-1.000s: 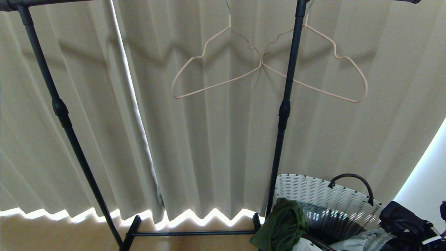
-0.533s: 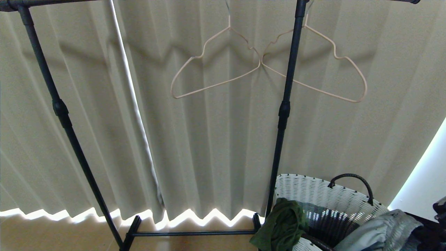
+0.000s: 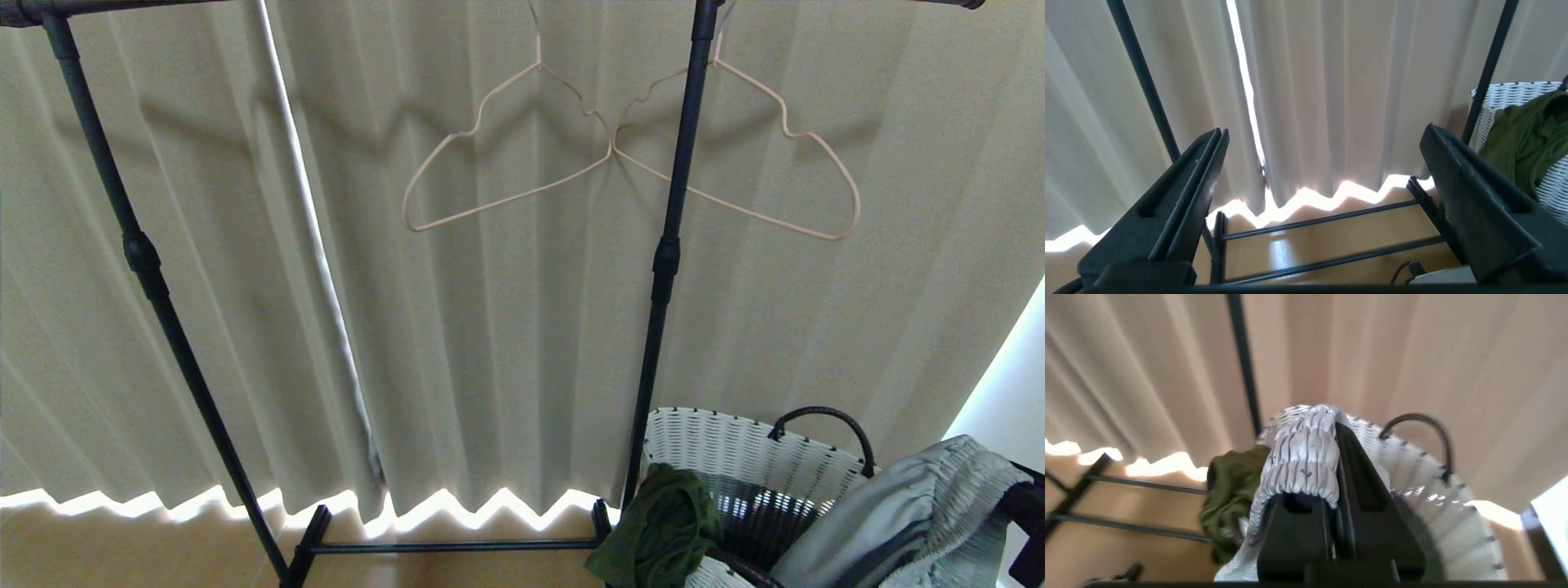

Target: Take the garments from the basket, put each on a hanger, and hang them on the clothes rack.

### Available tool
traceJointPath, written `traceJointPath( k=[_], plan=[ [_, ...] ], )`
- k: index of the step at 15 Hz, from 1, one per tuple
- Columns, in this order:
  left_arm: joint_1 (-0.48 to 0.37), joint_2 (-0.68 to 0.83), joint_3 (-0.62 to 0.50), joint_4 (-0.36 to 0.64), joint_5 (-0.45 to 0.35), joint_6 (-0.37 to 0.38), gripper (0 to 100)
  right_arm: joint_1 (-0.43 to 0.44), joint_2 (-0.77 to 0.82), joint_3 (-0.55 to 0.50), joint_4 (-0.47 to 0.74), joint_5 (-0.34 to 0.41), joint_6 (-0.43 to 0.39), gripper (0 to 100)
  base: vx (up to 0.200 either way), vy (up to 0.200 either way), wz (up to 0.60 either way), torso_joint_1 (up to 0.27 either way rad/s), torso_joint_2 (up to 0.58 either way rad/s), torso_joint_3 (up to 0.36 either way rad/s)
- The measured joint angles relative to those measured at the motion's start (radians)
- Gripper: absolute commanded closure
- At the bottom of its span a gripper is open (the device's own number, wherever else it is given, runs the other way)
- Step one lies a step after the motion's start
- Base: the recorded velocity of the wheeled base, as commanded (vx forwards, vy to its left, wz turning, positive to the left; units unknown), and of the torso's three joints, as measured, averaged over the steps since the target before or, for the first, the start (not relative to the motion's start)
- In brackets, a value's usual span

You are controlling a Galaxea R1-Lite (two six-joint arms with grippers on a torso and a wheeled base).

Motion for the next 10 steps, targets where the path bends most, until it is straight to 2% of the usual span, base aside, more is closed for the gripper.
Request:
traceJointPath(
  k=[5,10],
  plan=[
    [0.000,0.000,0.000,0.000,0.002,-0.001,0,0.009,-0.081,0.039,0.107,-0.004,-0.048,100,-0.200,0.000,0.00,-0.001,0.01,0.004],
    [0.000,0.000,0.000,0.000,0.002,0.000,0,0.010,-0.176,0.038,0.252,-0.006,-0.134,100,-0.200,0.000,0.00,0.001,0.00,0.003]
  ],
)
